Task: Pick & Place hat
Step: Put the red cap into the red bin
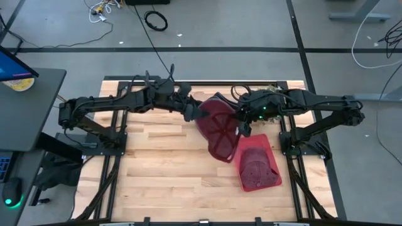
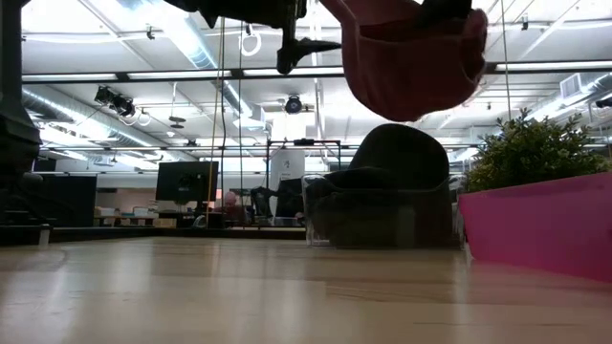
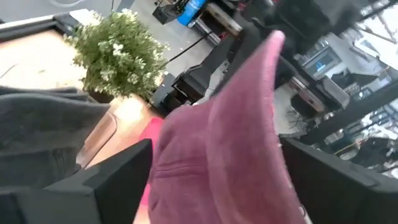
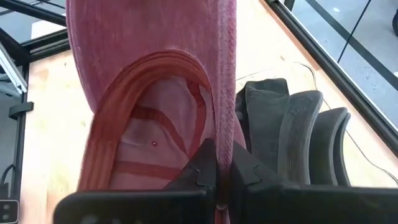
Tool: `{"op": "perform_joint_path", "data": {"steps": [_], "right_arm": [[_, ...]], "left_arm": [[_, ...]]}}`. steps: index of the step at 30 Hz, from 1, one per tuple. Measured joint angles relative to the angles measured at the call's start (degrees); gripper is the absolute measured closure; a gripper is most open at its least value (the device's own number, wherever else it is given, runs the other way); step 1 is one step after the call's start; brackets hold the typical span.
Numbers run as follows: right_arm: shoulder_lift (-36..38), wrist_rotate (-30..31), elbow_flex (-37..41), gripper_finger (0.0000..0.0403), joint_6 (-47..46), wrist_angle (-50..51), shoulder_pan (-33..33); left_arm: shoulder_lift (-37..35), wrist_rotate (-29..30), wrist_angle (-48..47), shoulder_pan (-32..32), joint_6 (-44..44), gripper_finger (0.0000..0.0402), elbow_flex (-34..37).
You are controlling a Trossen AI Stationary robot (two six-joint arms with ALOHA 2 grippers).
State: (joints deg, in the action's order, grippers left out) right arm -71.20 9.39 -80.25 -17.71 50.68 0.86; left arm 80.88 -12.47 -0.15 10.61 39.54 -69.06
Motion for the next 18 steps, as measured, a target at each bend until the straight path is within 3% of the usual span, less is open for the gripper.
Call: {"op": "perform_joint_path", "data": {"steps": [5, 13, 18], "right_arm": [[0.0, 0.0, 0.0, 0.0398, 0.0, 0.2, 0.0], [0.0, -0.6, 0.0, 0.0396, -0.7, -0.1, 0.1], [0.5, -3.5, 0.0, 0.0371, -2.8, 0.3, 0.0]], "left_arm": [[-0.1, 1.7, 0.3, -1.3, -3.1, 0.0144, 0.0], [-0.1, 2.4, -0.3, -0.9, -3.2, 0.037, 0.0], [0.0, 3.5, -0.3, -0.7, -4.7, 0.0387, 0.1]]}}
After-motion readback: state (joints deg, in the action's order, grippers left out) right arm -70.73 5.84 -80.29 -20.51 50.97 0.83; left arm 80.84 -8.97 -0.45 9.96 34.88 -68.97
